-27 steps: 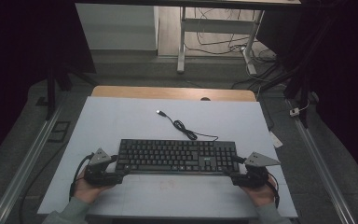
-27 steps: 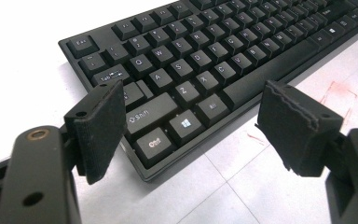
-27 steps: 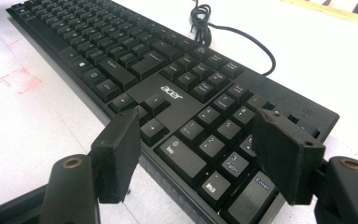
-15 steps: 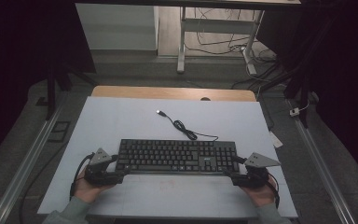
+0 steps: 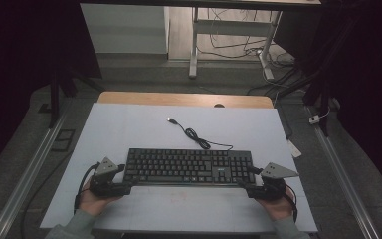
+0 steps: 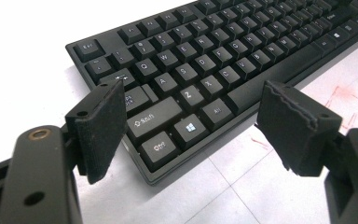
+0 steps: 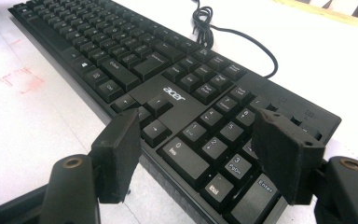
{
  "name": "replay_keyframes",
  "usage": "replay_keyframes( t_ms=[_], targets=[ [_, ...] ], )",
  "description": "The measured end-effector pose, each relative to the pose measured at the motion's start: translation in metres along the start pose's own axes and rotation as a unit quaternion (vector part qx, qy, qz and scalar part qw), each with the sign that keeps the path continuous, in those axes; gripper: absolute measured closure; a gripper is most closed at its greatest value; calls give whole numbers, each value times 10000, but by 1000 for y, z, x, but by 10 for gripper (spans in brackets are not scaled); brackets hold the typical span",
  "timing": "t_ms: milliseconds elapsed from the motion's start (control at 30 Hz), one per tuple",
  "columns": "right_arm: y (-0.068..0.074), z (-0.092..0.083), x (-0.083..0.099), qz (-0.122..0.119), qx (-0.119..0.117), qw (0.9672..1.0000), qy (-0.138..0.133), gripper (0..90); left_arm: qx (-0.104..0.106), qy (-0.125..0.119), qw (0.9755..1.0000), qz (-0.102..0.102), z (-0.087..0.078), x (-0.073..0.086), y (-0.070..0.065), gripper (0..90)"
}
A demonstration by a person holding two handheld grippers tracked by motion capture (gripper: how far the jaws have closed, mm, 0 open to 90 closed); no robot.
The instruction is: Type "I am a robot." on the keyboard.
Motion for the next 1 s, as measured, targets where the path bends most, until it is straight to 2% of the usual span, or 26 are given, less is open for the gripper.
replay_keyframes(
  t_ms=[200, 267, 433, 767, 1000],
  targets=[
    [0, 0, -2, 54, -58, 10000, -37, 336, -21, -49, 10000, -1, 0, -3, 1, 255],
    [2, -1, -7, 124, -112, 9997, -148, 337, 2, -74, 10000, 1, 0, -5, 0, 260],
    [7, -2, -15, 141, -170, 9996, -183, 344, -15, -106, 9999, -40, 1, -8, 2, 278],
    [14, 8, -25, 12, -234, 9997, -63, 361, -59, -143, 9999, -35, -2, -8, 3, 326],
    [24, 22, -38, -105, -298, 9995, 7, 410, -21, -132, 9999, 31, -3, -6, 4, 454]
  ],
)
Point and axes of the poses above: each handheld gripper's, and its own axes: z roughly forward along the jaws, x roughly out of its underside, y roughly to its left, the point moved 9 cm from there along z, roughly forward along the jaws, and after that the axes turned 13 degrees about y, right-handed, at the moved point
